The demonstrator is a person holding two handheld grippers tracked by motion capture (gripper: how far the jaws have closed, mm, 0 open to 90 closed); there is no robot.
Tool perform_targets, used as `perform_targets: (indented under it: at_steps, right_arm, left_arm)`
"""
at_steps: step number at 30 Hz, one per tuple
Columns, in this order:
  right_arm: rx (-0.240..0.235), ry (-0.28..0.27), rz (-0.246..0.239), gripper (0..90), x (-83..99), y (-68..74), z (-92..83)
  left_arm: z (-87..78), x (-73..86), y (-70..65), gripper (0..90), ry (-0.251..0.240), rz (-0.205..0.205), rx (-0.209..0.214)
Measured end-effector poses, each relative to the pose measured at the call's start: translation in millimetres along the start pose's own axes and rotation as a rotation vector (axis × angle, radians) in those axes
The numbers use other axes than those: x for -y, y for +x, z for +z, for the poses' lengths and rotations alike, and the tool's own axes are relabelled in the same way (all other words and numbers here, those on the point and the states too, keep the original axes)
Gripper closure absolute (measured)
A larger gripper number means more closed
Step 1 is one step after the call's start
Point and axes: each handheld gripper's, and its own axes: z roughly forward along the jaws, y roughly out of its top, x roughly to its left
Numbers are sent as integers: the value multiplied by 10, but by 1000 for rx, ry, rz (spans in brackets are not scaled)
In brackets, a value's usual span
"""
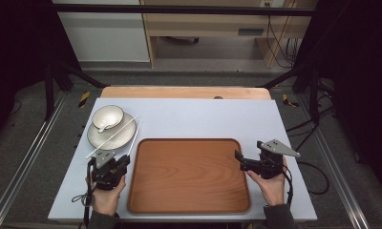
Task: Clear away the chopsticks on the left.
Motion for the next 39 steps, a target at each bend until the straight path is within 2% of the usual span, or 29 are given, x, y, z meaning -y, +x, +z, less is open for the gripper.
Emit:
perform_targets:
  at_steps: [4,5,10,17,20,29,39]
  right_arm:
    - [1,4,1,80,1,-8,-3]
    - [6,4,-1,79,5,-15,-4]
    - [5,9,6,76,12,-20,2]
    - [5,17,-3,75,18,-8,22]
    - [5,22,-2,76,19,-3,24]
    - [3,29,-8,76,30,4,49]
    - [2,36,-13,76,34,8,57]
  left_arm:
    - [-40,84,-68,843,2,-8,0]
    - [-85,132,-89,842,-10,-14,-13]
    - [-135,231,-101,842,-27,-42,-19]
    - [-65,457,-170,842,-7,-91,-19]
    - [-37,498,-187,842,-3,-104,-14]
    - [83,559,-302,842,21,-91,-39]
    - [171,565,-325,841,58,-96,-65]
